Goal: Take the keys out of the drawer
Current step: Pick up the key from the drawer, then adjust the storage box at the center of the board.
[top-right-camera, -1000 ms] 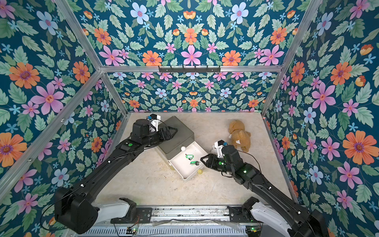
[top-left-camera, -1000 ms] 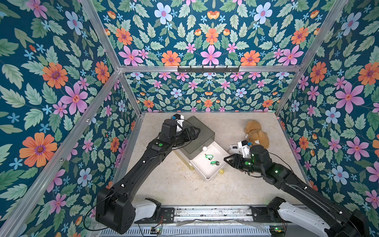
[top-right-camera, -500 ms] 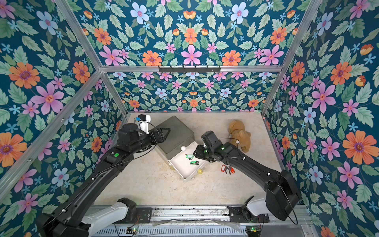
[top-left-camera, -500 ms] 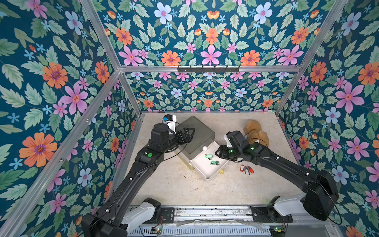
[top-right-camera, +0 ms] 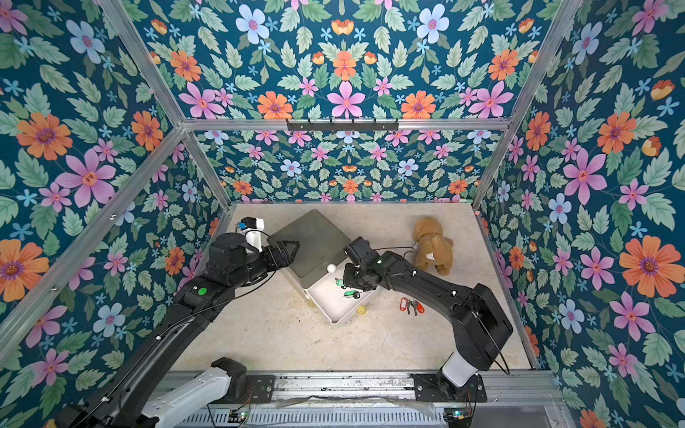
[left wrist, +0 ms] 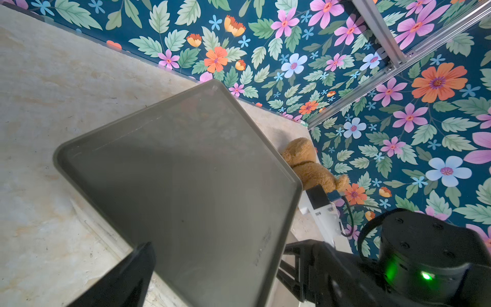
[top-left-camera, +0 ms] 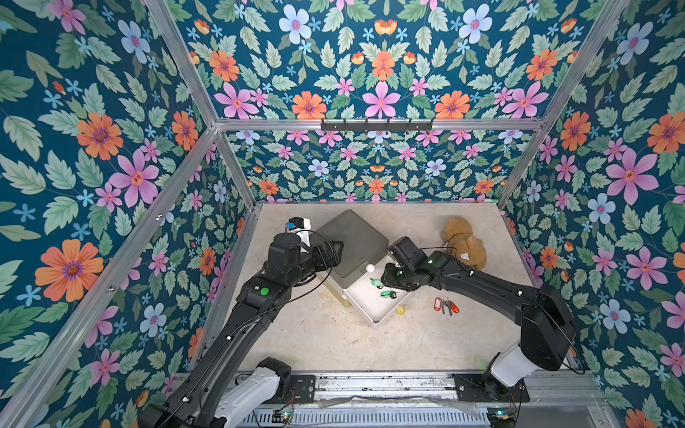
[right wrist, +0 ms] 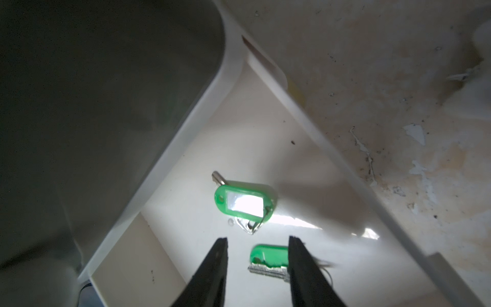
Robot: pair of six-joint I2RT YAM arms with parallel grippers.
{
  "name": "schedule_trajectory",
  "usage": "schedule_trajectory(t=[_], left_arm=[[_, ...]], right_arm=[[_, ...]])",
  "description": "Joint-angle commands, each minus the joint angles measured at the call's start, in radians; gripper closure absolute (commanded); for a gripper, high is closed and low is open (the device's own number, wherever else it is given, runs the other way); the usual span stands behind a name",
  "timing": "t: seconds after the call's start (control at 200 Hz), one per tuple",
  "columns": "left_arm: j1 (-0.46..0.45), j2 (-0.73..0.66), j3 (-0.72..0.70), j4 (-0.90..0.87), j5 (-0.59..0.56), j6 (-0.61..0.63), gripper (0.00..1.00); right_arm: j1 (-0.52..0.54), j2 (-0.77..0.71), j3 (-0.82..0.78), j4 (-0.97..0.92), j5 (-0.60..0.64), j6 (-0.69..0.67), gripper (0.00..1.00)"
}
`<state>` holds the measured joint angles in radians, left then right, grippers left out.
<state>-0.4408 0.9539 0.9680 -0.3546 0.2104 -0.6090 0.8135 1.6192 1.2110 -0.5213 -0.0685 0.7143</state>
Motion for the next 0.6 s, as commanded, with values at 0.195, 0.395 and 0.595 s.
schedule_trajectory(t=[0.195,0.395,0.595], left_arm=[[0.000,-0.020,-0.007,-0.015,-0.026,0.012,0.01],[0.001,-0.033,-0.015,-0.027,-0.037,0.018,0.01],[0.001,-0.044,-0.017,-0.038,-0.049,0.023,0.01]], right_arm=[[0.010,0.062,0.030,-0.017,0.038,0.010,0.62],[0.018,0.093,0.050,-0.019,0.047,0.010,0.65],[0.020,0.109,0.063,-0.025,0.056,0.008,0.70]])
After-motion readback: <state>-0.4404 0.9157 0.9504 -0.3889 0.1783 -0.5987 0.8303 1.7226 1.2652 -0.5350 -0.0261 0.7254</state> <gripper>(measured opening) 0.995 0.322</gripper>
